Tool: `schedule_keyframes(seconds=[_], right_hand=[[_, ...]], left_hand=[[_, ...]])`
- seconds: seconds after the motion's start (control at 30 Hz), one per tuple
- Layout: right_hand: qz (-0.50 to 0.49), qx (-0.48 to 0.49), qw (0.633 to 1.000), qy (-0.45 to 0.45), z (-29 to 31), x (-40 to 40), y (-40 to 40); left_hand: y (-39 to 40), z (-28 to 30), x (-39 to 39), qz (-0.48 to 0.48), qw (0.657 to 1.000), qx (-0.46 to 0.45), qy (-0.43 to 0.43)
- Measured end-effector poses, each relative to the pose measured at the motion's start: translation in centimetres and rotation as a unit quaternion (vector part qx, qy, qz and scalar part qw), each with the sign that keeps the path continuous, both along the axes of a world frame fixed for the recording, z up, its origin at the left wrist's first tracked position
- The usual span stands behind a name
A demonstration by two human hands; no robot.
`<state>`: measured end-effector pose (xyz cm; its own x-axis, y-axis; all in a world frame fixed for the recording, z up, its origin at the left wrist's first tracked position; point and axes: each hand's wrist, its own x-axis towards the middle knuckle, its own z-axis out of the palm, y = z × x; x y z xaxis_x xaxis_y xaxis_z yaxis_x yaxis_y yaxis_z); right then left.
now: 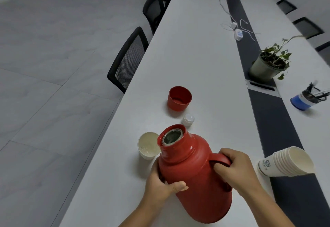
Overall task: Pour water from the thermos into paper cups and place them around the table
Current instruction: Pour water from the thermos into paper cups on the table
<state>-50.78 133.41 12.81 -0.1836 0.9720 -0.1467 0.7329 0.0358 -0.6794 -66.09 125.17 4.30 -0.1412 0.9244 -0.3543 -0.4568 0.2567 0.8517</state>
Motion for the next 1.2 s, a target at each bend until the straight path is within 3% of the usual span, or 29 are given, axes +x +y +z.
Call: schedule_keyframes(seconds=[0.23,0.5,0.77,1.2], right_hand=[[-0.04,-0.033,0.993,0.104,-1.1,1.5,-0.4],[-0.033,-0.088,0.989,0.111,-3.0,5.3,-0.4],[-0.176,0.037,0.963,0.199,-5.1,9.0,3.1],[-0.242,0.14,0.93,0.239,-8.1,11.6,16.5]], left_hand=[[0.4,0.2,-0.6,-0.025,0.989,0.041,0.137],[3.6,1.8,0.6,-0.137,0.951,0.119,0.251],[11.2,4.4,4.3,-0.222,0.915,0.128,0.311],[25.9,3.6,7.7,-0.268,0.889,0.144,0.343]])
